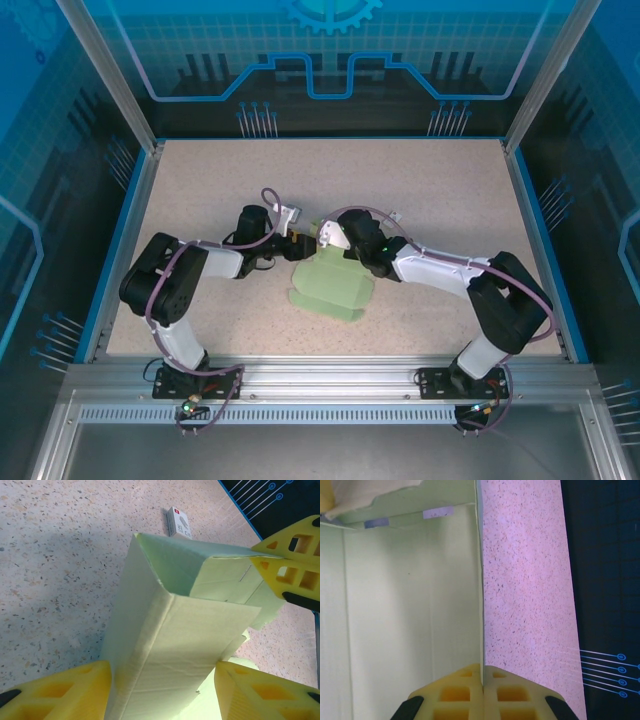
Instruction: Fold the paper box
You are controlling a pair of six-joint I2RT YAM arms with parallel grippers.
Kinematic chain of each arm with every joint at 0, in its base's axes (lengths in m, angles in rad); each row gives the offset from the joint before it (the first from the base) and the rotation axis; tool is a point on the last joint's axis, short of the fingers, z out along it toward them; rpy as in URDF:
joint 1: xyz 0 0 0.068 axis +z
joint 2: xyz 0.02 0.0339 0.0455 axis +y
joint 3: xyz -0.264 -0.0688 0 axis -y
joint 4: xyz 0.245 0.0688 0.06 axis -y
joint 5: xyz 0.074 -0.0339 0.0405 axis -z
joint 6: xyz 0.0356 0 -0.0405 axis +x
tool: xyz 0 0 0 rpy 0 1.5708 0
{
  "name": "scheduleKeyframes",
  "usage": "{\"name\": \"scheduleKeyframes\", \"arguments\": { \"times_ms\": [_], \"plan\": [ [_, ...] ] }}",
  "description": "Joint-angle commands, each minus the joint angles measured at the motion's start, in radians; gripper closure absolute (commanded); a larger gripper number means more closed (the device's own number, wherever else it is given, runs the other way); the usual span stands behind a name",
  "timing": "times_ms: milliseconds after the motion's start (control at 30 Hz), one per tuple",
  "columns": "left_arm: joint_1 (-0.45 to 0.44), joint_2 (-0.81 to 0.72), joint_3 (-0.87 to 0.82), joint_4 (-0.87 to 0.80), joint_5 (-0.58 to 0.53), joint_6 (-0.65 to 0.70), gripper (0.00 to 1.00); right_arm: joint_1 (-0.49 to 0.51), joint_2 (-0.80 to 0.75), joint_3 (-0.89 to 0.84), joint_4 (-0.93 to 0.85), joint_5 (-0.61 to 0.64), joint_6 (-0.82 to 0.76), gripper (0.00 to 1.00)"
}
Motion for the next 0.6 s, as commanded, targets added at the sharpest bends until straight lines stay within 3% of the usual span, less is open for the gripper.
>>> {"name": "scheduleKeyframes", "arguments": {
  "times_ms": [0, 567],
  "plan": [
    [-0.007, 0.015, 0.028, 0.003, 0.034, 0.051, 0.42, -0.010, -0.041, 0.001, 0.045, -0.024, -0.025, 0.98],
    [-0.007, 0.004, -0.002, 0.035, 0.024, 0.085, 0.40, 0.002, -0.027, -0.035, 0.141, 0.018, -0.115, 0.98]
  ]
}}
